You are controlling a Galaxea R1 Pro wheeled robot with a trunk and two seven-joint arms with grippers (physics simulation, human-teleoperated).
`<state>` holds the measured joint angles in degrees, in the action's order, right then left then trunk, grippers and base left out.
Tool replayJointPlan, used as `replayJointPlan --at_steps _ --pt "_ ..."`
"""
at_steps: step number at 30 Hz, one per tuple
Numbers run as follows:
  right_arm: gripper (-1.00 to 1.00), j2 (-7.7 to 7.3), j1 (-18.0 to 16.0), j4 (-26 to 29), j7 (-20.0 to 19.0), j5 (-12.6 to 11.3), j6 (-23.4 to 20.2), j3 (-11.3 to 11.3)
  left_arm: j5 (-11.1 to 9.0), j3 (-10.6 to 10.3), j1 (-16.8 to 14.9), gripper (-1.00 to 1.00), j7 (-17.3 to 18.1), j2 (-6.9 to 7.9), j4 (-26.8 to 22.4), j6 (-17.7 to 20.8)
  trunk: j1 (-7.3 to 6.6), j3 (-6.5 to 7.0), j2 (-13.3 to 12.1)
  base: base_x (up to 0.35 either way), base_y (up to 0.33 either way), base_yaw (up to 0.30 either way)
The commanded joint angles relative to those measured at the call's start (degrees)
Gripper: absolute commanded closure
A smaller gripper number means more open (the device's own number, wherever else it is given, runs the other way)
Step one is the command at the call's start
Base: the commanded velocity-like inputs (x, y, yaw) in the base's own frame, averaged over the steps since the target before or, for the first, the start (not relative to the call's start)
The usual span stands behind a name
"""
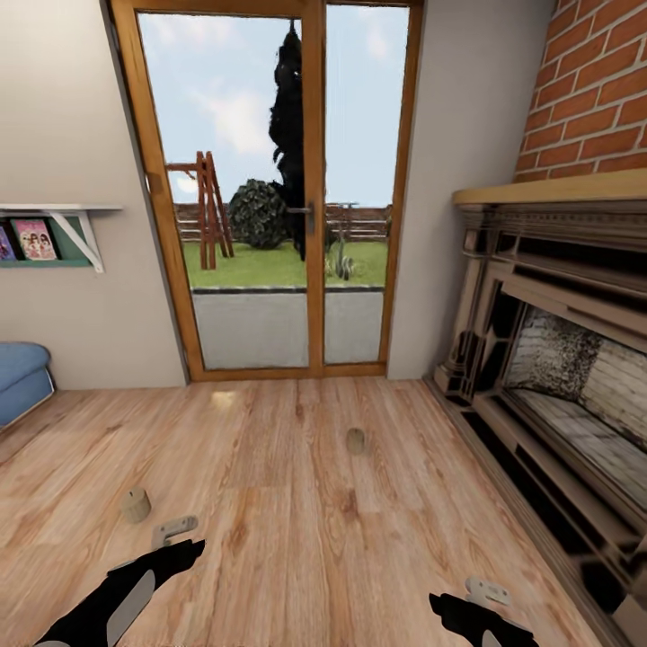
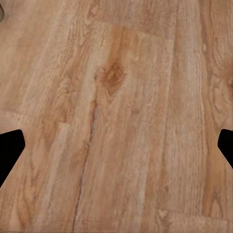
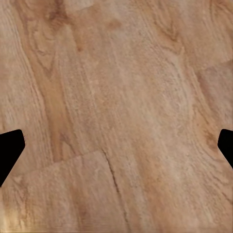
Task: Place each of the two pumpkins and all three candles from the living room inside a cabinet in the living room (use any cabinet), then make sure every cabinet is closed, and position the cauldron so it is next to a table in the living room.
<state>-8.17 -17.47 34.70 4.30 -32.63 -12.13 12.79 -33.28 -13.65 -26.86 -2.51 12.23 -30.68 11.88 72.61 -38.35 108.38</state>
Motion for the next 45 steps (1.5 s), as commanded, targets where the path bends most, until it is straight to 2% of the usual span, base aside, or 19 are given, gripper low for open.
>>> replayJointPlan --at_steps 1,15,20,38,45 --pt "-1.0 -0.09 -0.02 0.13 0.45 -0.51 -0.17 0.4 -0.47 -0.38 -0.04 -1.0 -0.29 0.07 -0.09 0.16 -0.23 0.04 -0.38 0.0 0.0 0.145" --pt "-1.0 -0.1 -0.02 -0.1 0.31 -0.5 0.12 0.45 -0.37 -0.5 -0.04 -1.0 -0.3 0.07 -0.09 0.16 -3.31 1.45 -6.0 0.0 0.0 0.133" --pt "-1.0 -0.13 -0.02 -0.08 -0.9 -0.35 0.37 0.52 -0.3 -0.59 -0.04 -1.0 -0.31 0.07 -0.08 0.16 -4.41 2.28 -8.0 0.0 0.0 0.016" --pt "-1.0 -0.1 -0.02 -0.07 -1.38 -0.48 0.22 0.52 -0.14 -0.76 -0.04 -1.0 -0.31 0.07 -0.08 0.13 -8.36 5.31 -15.22 0.0 0.0 0.007" --pt "-1.0 -0.09 -0.02 -0.14 -1.48 -0.5 -0.22 0.48 -0.03 -0.84 -0.04 -1.0 -0.25 0.07 -0.12 -0.51 -8.58 4.9 -15.62 0.0 0.0 0.006"
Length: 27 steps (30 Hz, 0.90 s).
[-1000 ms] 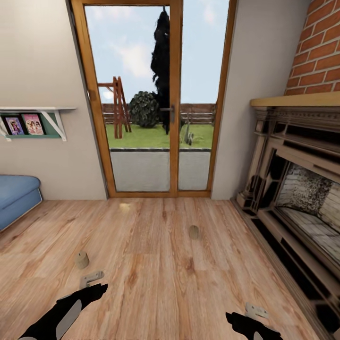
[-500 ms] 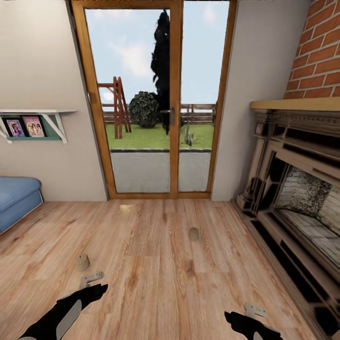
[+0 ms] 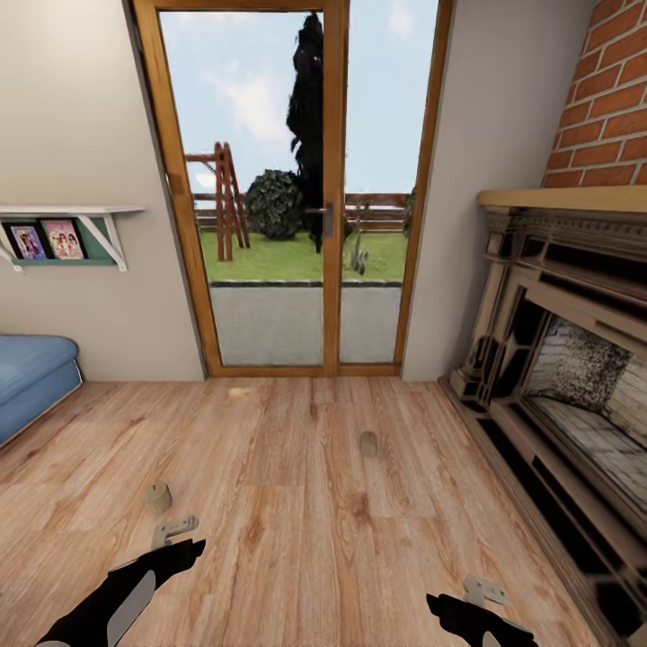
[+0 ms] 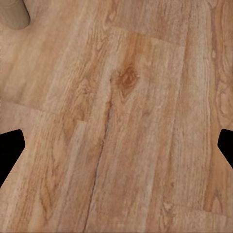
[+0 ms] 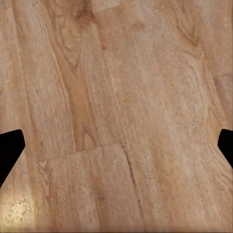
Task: Place each of the two pumpkins and all three candles from the living room inside a cabinet in the living room (use any cabinet), then make sure every cabinet is closed, and position the cauldron so it is next to a table in the living room.
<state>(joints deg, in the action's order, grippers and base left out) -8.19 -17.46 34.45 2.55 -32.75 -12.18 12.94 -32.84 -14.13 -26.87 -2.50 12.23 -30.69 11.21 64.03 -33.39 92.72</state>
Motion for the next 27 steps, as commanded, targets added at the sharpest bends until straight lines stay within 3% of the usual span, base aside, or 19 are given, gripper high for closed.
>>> replayJointPlan --at_steps 1,27 --pt "-1.0 -0.08 -0.03 0.08 0.27 -0.39 -0.18 0.33 -0.47 -0.36 -0.03 -1.0 -0.25 0.08 -0.12 0.16 0.0 -0.15 0.03 0.0 0.0 0.001" --pt "-1.0 -0.08 -0.03 -0.27 0.26 -0.3 -0.2 0.5 -0.29 -0.46 -0.03 -1.0 -0.37 0.08 -0.07 0.22 0.0 -2.56 0.03 0.0 0.0 0.0"
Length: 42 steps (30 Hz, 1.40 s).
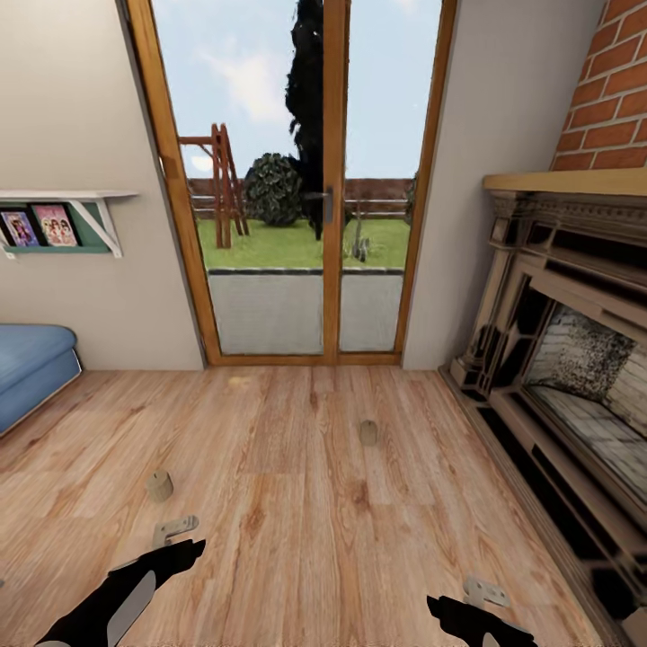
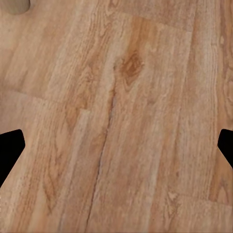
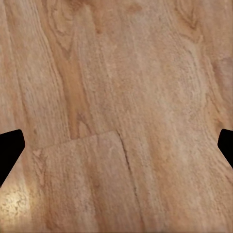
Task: Place each of the two pumpkins and all three candles from the living room inside a cabinet in the living room (use any cabinet), then make sure every cabinet is closed, and position the cauldron so it is next to a table in the living room.
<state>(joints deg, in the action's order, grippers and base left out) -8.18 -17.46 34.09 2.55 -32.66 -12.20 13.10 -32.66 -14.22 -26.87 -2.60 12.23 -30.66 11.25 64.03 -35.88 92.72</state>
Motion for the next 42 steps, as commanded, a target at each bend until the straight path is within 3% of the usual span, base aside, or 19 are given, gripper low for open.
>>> replayJointPlan --at_steps 1,11,25,37,42 --pt "-1.0 -0.08 -0.03 0.1 0.27 -0.38 -0.18 0.34 -0.48 -0.37 -0.03 -1.0 -0.25 0.08 -0.11 0.17 0.0 -0.15 0.03 0.0 0.0 0.0" --pt "-1.0 -0.08 -0.03 0.18 0.27 -0.38 0.31 0.42 -0.58 -0.37 -0.03 -1.0 -0.45 -0.01 -0.1 0.25 0.0 -0.75 0.03 0.021 0.0 0.0" --pt "-1.0 -0.08 -0.03 0.19 0.27 -0.37 0.59 1.43 -0.65 -0.37 -0.03 -1.0 -0.48 -0.01 -0.06 0.35 0.0 -0.76 0.03 0.324 0.02 0.008" --pt "-1.0 -0.08 -0.03 0.18 0.27 -0.3 0.6 1.51 -0.69 -0.37 -0.03 -1.0 -0.57 -0.01 -0.02 -0.02 0.0 -0.76 0.03 0.319 0.119 0.241" --pt "-1.0 -0.08 -0.03 0.19 0.31 -0.3 0.6 1.5 -0.54 -0.37 -0.03 -1.0 -4.87 -0.16 -0.02 -0.21 0.0 -0.76 0.03 0.321 0.009 0.28"
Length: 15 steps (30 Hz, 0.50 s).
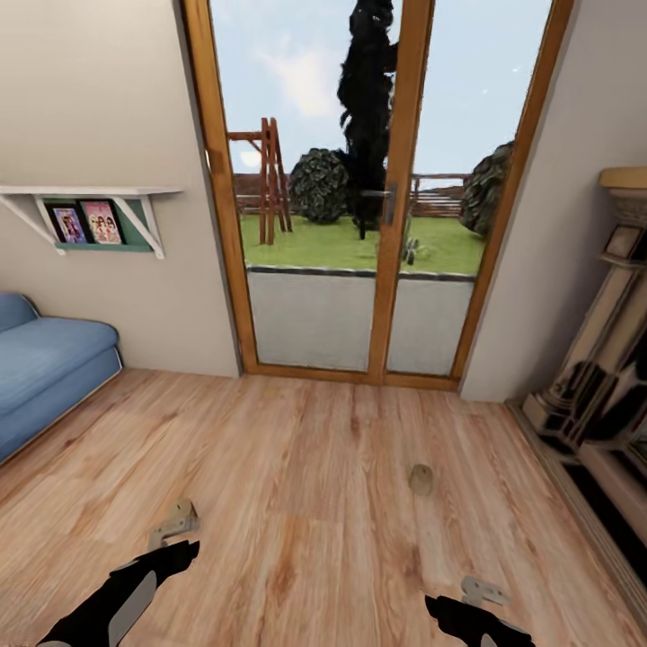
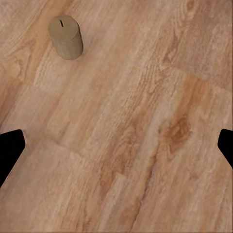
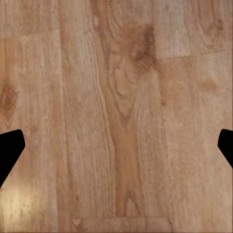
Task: Place each of the two pumpkins and all three candles from the living room inside a cabinet in the living room (use any cabinet), then make sure every cabinet is closed, and position the cauldron so it is next to a table in the living room.
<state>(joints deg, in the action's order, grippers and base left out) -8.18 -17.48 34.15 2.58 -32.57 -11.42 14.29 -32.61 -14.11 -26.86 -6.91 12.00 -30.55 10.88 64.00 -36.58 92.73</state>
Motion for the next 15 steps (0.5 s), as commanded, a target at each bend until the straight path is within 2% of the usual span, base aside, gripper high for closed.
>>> replayJointPlan --at_steps 1,10,15 --pt "-1.0 -0.08 -0.01 0.13 0.29 -0.39 -0.18 0.33 -0.56 -0.48 -0.04 -1.0 -0.98 -0.03 -0.13 0.18 0.03 -0.06 0.03 0.322 0.002 0.281" --pt "-1.0 -0.08 -0.01 0.13 0.31 -0.39 -0.18 0.36 -0.68 -0.48 -0.04 -1.0 -1.75 -0.3 -0.13 0.12 0.03 -0.06 0.03 0.322 0.0 0.281" --pt "-1.0 -0.08 -0.01 0.13 0.32 -0.39 -0.12 0.32 -0.63 -0.48 -0.04 -1.0 -1.78 -0.31 -0.13 0.11 0.03 -0.06 0.03 0.322 0.0 0.139"
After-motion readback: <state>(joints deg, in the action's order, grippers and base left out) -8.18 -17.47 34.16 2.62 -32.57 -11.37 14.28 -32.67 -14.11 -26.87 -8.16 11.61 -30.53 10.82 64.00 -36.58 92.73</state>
